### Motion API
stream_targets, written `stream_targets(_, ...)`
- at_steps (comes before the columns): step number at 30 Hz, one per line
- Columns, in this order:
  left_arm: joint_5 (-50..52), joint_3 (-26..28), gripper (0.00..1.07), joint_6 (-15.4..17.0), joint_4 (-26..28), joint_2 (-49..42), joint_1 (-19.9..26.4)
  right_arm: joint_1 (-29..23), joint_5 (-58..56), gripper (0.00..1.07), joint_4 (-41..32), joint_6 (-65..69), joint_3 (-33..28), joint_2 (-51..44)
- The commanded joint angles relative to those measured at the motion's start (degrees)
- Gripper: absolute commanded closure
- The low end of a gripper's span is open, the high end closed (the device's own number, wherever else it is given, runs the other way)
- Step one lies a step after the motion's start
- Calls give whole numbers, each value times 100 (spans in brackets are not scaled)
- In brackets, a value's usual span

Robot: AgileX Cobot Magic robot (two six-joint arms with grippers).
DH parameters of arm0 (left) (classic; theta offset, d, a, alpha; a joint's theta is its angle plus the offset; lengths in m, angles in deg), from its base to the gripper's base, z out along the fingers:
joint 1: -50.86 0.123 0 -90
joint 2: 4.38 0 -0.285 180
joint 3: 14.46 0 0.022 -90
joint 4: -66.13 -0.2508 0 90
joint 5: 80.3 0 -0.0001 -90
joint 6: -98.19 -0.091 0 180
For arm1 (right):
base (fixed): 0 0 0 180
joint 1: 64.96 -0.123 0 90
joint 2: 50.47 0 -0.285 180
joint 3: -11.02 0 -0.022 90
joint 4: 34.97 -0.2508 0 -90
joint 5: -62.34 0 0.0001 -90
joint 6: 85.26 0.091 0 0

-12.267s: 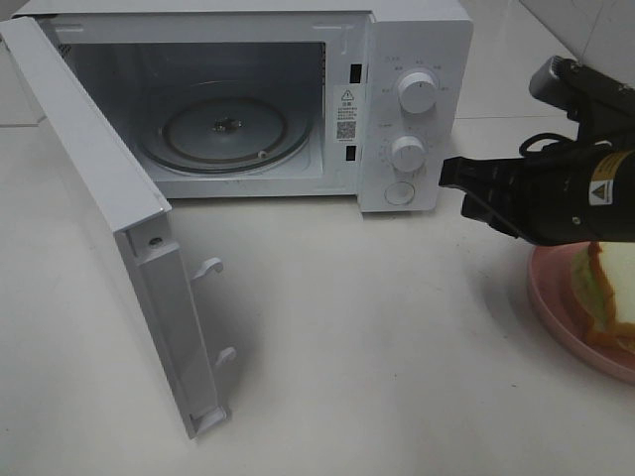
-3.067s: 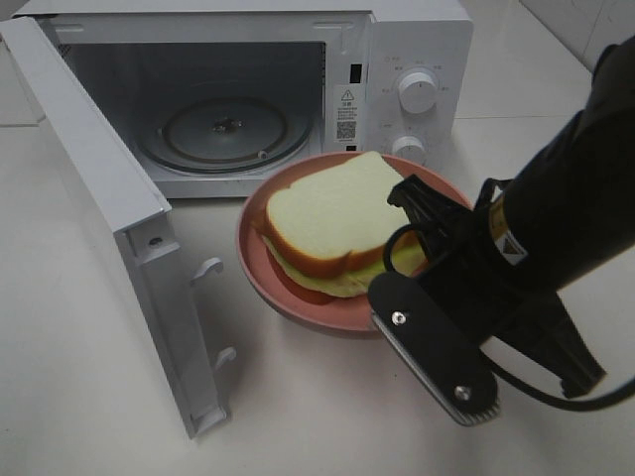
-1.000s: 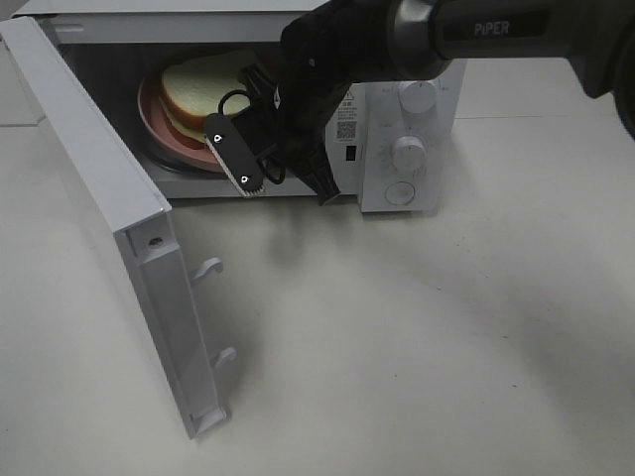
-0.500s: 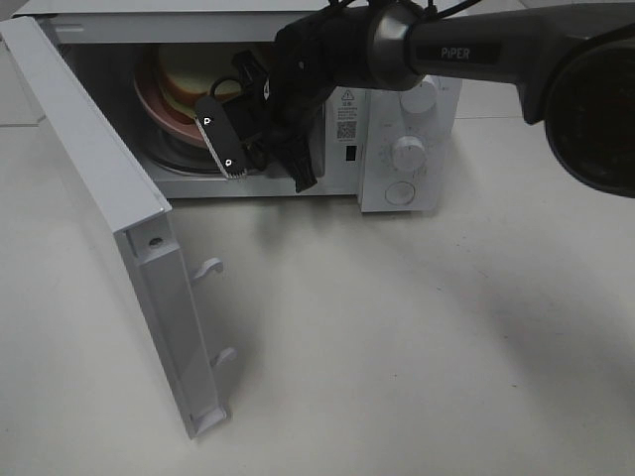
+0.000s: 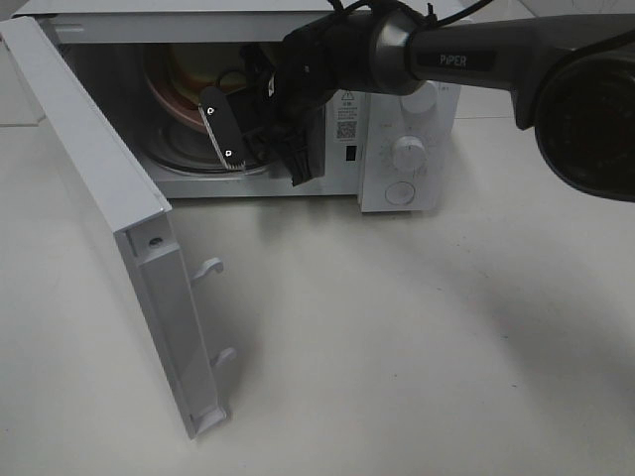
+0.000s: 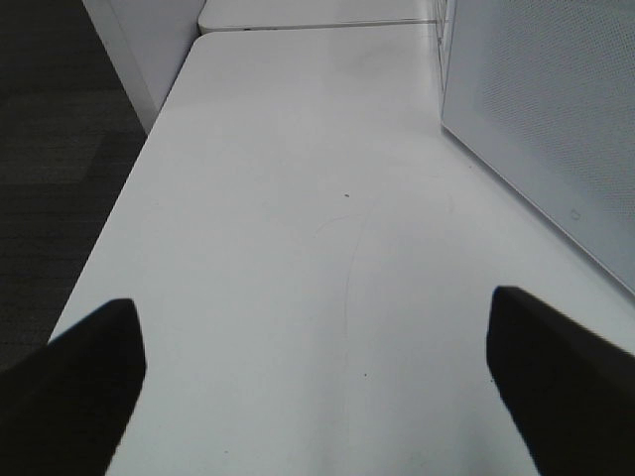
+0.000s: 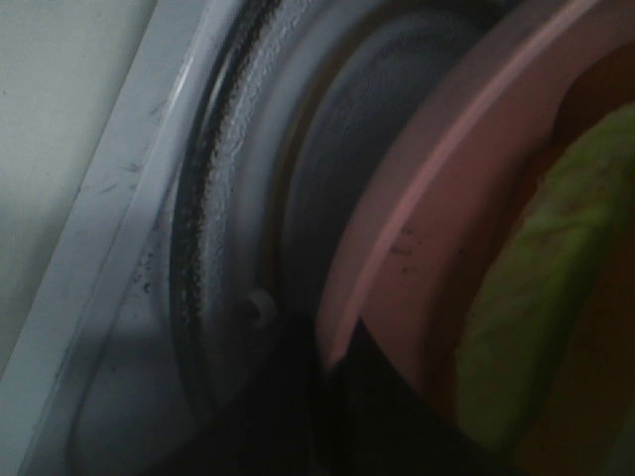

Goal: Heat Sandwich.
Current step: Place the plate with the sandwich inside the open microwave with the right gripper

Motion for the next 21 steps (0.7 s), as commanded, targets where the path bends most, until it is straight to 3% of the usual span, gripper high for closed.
stream_targets(1,80,-11,20,23,-11,-57,6,52,195,107,29,63,80,-6)
stream_targets(21,80,-11,20,23,-11,-57,6,46,286,107,29,241,-23,74)
